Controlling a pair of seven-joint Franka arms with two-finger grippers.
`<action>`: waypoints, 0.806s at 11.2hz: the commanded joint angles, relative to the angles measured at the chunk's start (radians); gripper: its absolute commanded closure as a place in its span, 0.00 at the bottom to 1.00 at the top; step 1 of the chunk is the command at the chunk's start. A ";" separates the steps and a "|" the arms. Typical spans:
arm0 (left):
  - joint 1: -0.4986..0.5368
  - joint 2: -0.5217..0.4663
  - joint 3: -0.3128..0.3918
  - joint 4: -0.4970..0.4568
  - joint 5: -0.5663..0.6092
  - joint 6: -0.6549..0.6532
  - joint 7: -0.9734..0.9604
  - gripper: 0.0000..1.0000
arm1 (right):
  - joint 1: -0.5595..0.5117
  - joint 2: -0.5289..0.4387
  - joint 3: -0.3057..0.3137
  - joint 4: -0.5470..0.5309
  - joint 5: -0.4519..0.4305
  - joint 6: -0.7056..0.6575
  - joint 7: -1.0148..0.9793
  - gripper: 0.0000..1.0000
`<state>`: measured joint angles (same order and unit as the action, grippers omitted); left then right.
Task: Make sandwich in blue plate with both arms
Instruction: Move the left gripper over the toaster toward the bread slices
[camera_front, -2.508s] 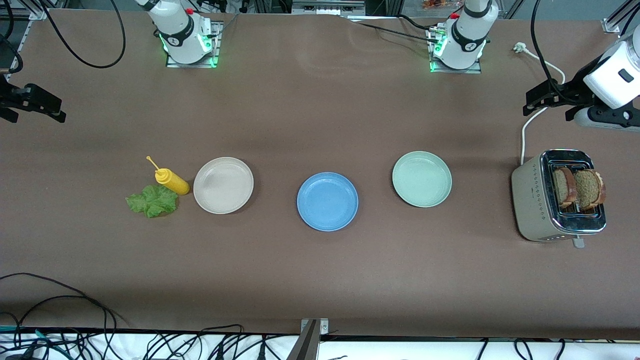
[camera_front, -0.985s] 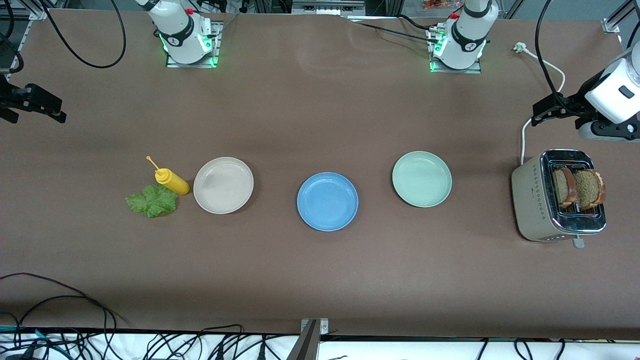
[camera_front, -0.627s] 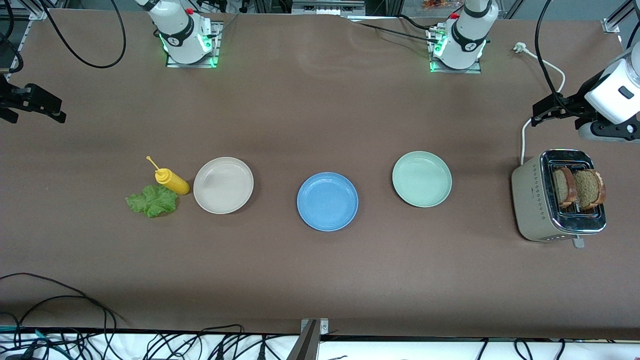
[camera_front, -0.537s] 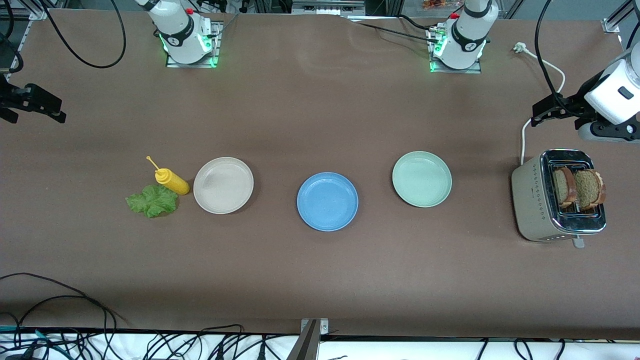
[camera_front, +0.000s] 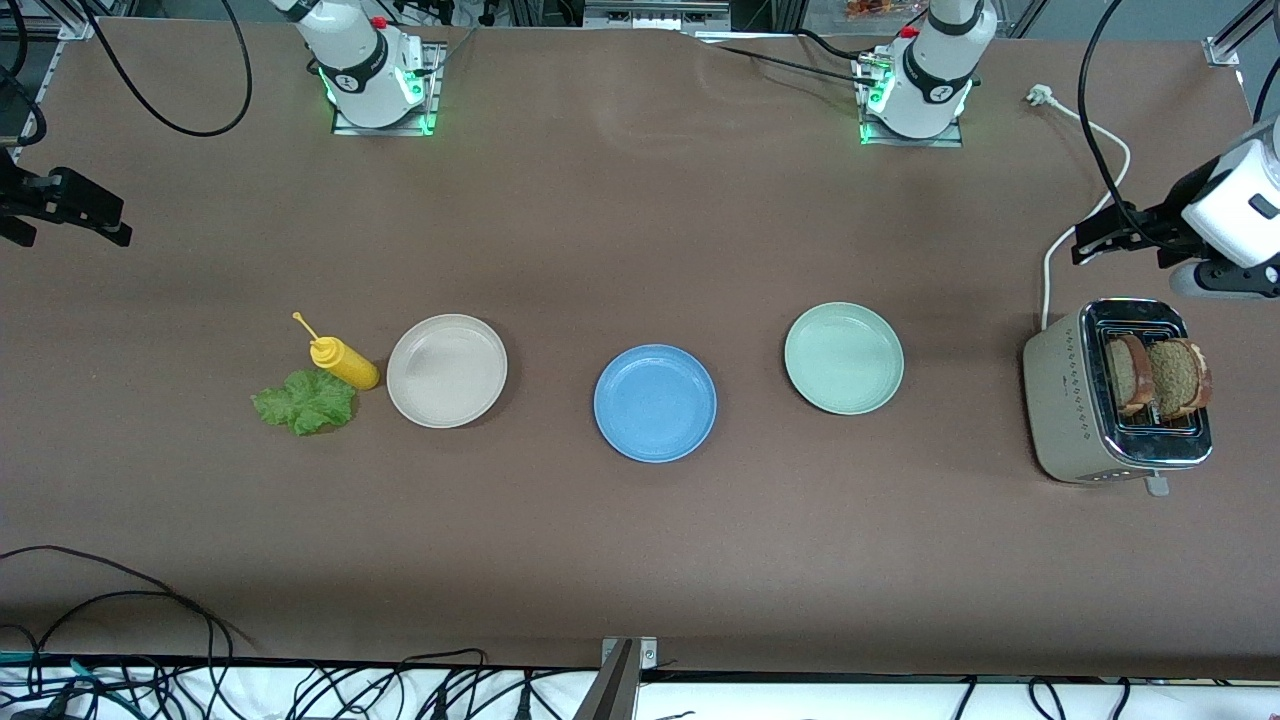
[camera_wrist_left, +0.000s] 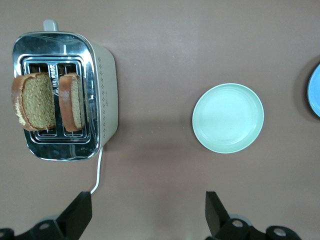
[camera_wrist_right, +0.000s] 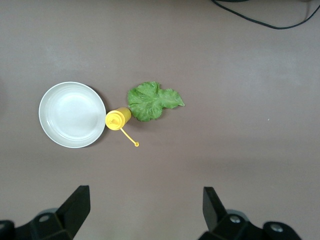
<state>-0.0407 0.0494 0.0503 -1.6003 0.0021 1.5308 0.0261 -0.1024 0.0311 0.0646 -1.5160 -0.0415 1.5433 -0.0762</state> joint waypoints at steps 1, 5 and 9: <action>-0.004 0.027 0.019 0.011 0.022 0.034 0.020 0.00 | 0.003 0.000 0.001 0.019 -0.011 -0.006 0.004 0.00; -0.004 0.087 0.078 0.013 0.025 0.086 0.021 0.00 | 0.003 0.000 0.003 0.019 -0.011 -0.006 0.004 0.00; 0.001 0.142 0.088 0.010 0.047 0.127 0.023 0.00 | 0.003 0.000 0.001 0.019 -0.011 -0.006 0.004 0.00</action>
<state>-0.0381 0.1585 0.1280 -1.6013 0.0217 1.6292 0.0291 -0.1020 0.0311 0.0649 -1.5154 -0.0415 1.5437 -0.0762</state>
